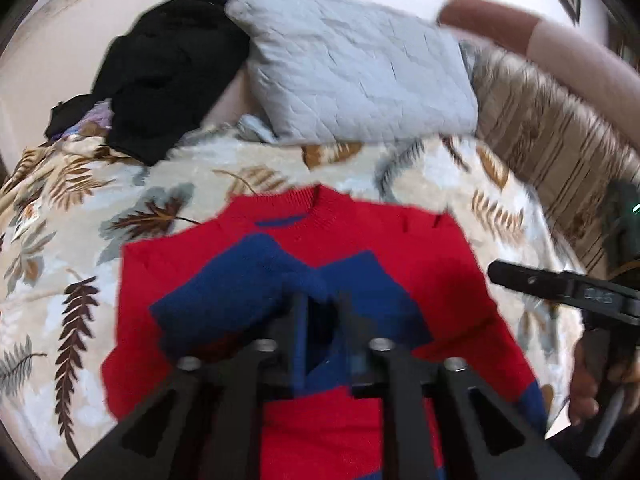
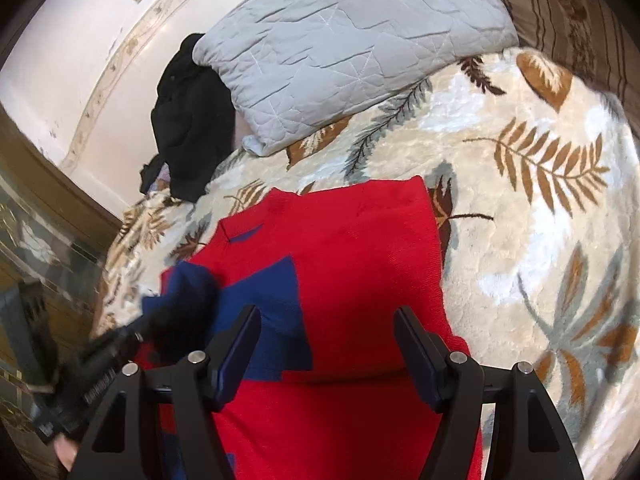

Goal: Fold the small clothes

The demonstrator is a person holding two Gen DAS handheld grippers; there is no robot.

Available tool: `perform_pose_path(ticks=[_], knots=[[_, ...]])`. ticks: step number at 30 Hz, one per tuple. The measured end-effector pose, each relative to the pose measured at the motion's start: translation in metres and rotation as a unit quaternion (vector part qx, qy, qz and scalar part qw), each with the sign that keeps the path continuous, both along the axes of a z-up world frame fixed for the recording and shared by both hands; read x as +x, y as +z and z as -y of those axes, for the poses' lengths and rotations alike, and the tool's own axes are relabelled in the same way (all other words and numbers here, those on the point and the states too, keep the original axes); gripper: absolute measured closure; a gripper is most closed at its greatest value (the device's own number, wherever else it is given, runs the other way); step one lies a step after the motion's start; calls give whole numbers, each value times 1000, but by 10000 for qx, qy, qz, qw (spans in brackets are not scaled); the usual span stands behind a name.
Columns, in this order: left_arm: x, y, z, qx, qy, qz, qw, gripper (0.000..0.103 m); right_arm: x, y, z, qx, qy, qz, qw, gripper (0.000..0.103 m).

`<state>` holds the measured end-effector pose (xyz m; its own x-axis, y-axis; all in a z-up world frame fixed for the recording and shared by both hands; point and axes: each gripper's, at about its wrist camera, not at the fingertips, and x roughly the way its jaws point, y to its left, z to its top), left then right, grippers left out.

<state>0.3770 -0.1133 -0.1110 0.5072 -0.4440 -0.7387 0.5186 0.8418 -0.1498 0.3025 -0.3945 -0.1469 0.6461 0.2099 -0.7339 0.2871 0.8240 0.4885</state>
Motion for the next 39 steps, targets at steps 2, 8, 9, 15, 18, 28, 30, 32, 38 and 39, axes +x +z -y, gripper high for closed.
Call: perform_pose_path(ticks=[2,8,9,15,18,28,30,32,38,39], knots=[[-3,12,-23,-211,355,194,9990,43,2,1,2,149,32,30,9999,31],[6,31,-97,-385,1284,352,9904,42,13,2,-23,300,432,43,9986,31],[9,28,-105,-240,1458,339,9884,42,14,3,-30,275,515,40,9983,31],[38,-22,-139,463,2100,-281,9762,42,29,14,-100,-507,1431,138,9883,30],[48,-44,-133,716,2025,-477,9755,42,36,13,-141,-1047,1915,181,9757,30],[48,-52,-135,627,1893,-687,9775,42,68,-24,-223,-2934,2740,-1,9159,30],[49,-53,-135,646,1876,-672,9778,42,81,-31,-222,-3087,2645,-10,9136,31],[48,-51,-133,651,1832,-624,9789,42,89,-32,-211,-2876,2546,23,9233,70],[35,-37,-112,664,1473,-258,9865,42,80,-9,-155,-2037,1779,188,9626,94],[32,-35,-106,696,1371,-187,9879,42,75,-6,-139,-1908,1548,158,9692,94]])
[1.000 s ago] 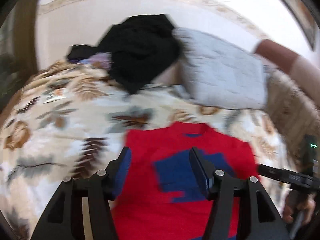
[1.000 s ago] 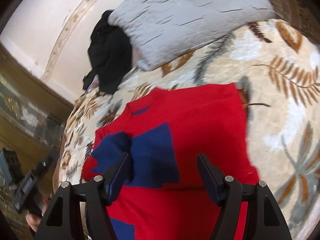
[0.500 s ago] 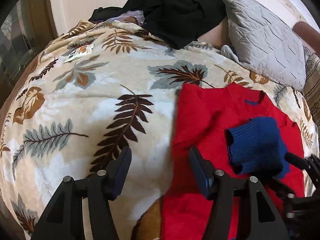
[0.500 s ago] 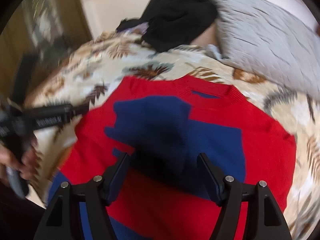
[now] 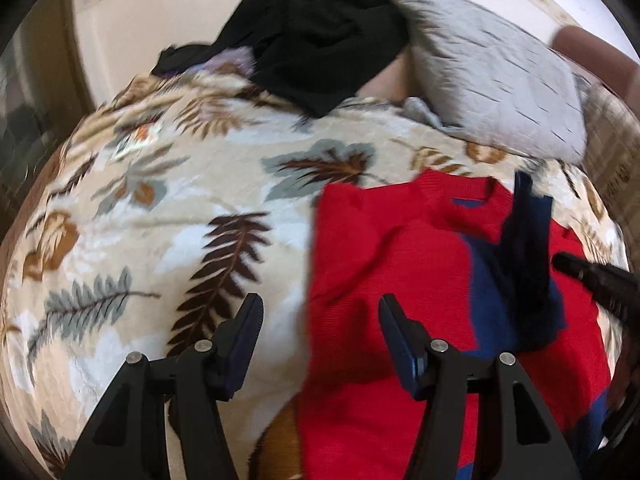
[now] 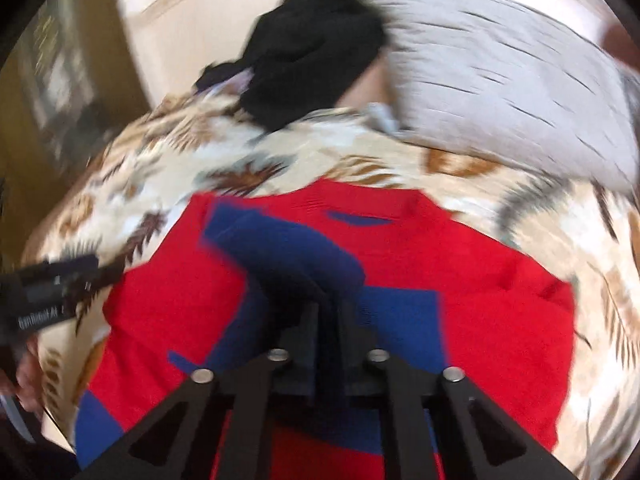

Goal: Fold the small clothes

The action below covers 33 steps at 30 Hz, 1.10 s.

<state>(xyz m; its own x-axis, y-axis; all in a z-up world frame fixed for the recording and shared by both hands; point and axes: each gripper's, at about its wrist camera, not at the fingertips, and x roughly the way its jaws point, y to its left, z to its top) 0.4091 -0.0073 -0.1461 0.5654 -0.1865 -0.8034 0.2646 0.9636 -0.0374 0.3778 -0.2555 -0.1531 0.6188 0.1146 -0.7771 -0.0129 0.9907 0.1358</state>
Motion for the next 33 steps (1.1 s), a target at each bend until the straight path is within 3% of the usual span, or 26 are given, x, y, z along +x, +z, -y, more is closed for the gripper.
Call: perform_pose_path(ticks=[5,9,10,11,12,14,18,22,24,25,26,27,28,33], knots=[[-1,-12,24,396,-217,-80,9989,42,-17,-1,64,613,-844,-245,9942,94],[5,-23,27,412,-160,-295,9986,42,-25,-5,93,1682,-1024,-403,9796,89],[4,-24,27,410,-162,-292,9986,42,-23,-8,101,2023,-1095,-476,9720,71],[3,-23,28,407,-167,-285,9986,42,-22,-11,106,2220,-1183,-559,9662,36],[3,-23,28,404,-178,-276,9986,42,-21,-15,113,2393,-1344,-628,9595,21],[1,-24,28,430,-205,-268,9985,42,-21,-20,128,2653,-1673,-401,9487,16],[1,-28,29,491,-211,-297,9981,42,-10,-33,149,3066,-1751,-393,9348,18],[3,-28,29,457,-191,-313,9983,42,7,-44,142,3161,-1468,-445,9363,30],[2,-27,28,441,-196,-300,9984,42,16,-52,128,3056,-1311,-650,9409,42],[2,-27,28,432,-199,-294,9984,42,21,-56,118,2783,-1254,-767,9492,67],[2,-26,27,415,-198,-285,9985,42,23,-56,111,2605,-1186,-807,9547,76],[2,-23,25,372,-183,-253,9988,42,22,-54,106,2481,-1129,-788,9589,78],[1,-21,24,335,-165,-223,9991,42,19,-44,101,2335,-1099,-651,9639,85],[0,-6,19,82,-78,-20,9999,42,-11,17,97,2032,-972,325,9738,97]])
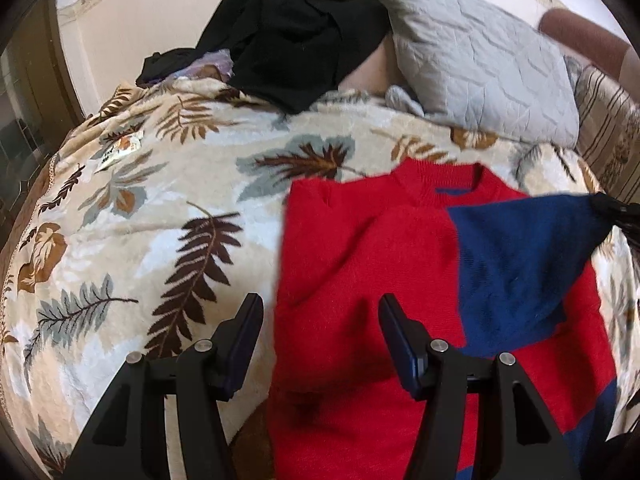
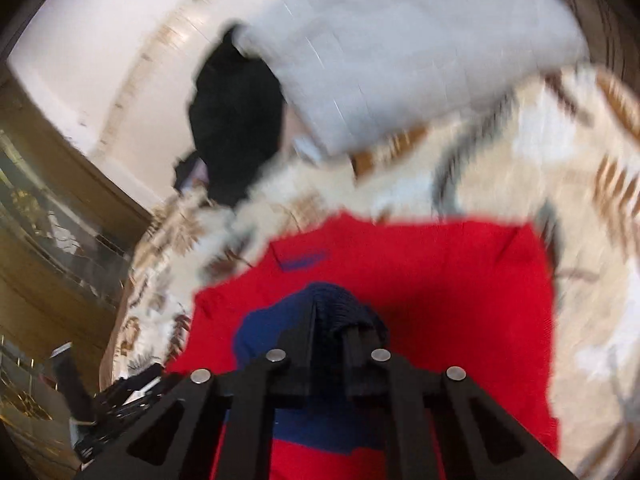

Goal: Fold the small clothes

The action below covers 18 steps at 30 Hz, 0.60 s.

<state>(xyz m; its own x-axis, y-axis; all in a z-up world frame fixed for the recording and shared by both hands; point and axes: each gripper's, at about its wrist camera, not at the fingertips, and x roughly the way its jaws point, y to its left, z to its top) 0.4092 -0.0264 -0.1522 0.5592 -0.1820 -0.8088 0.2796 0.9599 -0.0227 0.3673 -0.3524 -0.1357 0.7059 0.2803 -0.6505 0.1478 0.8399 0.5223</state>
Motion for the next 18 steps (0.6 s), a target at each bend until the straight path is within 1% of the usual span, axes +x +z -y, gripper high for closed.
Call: perform_pose_path(ticks=[1,3,5,6,7,8,9,11,12,13,14,15,16,17,18], knots=[[0,1,1,-10,-10,9,10000,42,-9,11,5,-73,-113,157,9998,99],[0,-1,4,20,-60,-27,10000,42,-18,18,17,-167,-370,234,9989,99],[0,-7,9,127,-121,-86,9998,42,-20,12,38,-306,-741,15,9968,99],[0,-11,11,195,-132,-128,9996,42,-20,3,52,-248,-940,-177,9951,99],[0,-13,12,220,-131,-151,9996,42,-21,-6,60,-79,-956,-288,9950,99],[1,-14,13,244,-129,-160,9995,42,-19,-14,66,144,-861,-361,9955,94],[1,-14,13,262,-123,-144,9995,42,-18,-24,69,480,-712,-440,9953,94],[2,-12,13,325,-62,-73,9994,42,-12,-30,68,668,-514,-566,9948,94],[3,-11,11,339,-10,-44,9994,42,-9,-31,63,658,-396,-595,9953,94],[3,-11,10,337,24,-35,9994,42,-8,-32,58,597,-261,-629,9959,88],[4,-11,8,331,61,-42,9994,42,-5,-35,51,539,-140,-688,9961,72],[5,-11,6,345,91,-53,9993,42,-2,-40,48,568,-65,-794,9952,62],[6,-12,4,390,127,-54,9991,42,-2,-46,49,632,-77,-873,9941,34],[7,-13,2,440,160,-45,9989,42,-1,-53,50,783,-167,-952,9922,27],[8,-14,0,466,182,-43,9987,42,-3,-56,53,880,-268,-959,9911,27]])
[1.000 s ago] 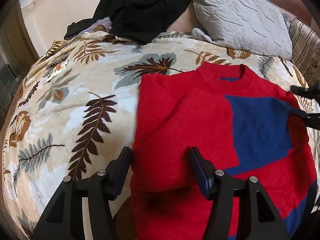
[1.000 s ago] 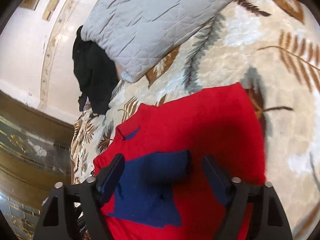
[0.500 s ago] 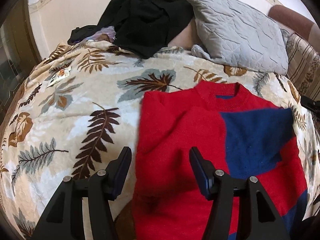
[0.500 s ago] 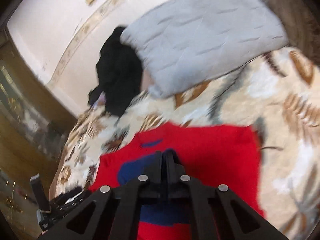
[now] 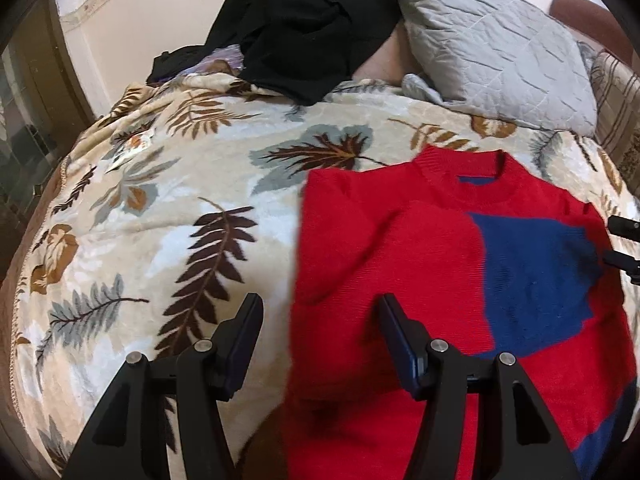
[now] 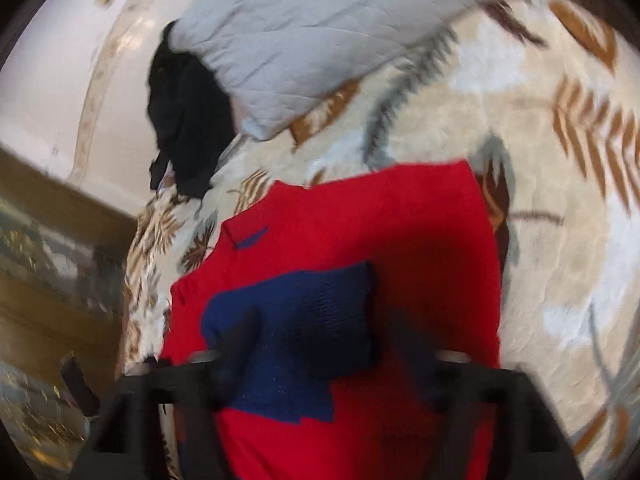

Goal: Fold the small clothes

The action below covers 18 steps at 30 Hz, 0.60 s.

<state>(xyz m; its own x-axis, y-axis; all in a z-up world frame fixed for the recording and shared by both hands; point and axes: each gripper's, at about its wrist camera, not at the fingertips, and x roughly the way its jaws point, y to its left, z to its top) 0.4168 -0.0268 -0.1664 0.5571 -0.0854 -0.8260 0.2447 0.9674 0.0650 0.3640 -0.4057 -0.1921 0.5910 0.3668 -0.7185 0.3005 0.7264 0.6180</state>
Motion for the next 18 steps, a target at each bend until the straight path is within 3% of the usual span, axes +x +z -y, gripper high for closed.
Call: perform_pose_path(ticks=[6,9,10,11,12,13,18], knots=[[3,-4,-2,8,1,-55,10000,42,5,-16,1,410,90,-23,9991,27],[2,-4,-3,-10,4,-52,10000,42,15,-24,-12,219,193,-159,9994,31],[3,-3,-3,-23,12,-47,10000,42,18,-24,-19,79,252,-145,9995,39],[3,-2,-4,-26,27,-37,10000,42,20,-22,-25,-15,348,-116,9993,69],[4,-2,-6,-45,58,-29,10000,42,21,-20,-33,-136,487,-84,9987,89],[4,-1,-7,-73,81,-29,9999,42,23,-17,-42,-386,616,-81,9973,95],[5,2,-6,-150,96,2,9998,42,5,19,-50,-1170,394,378,9916,97]])
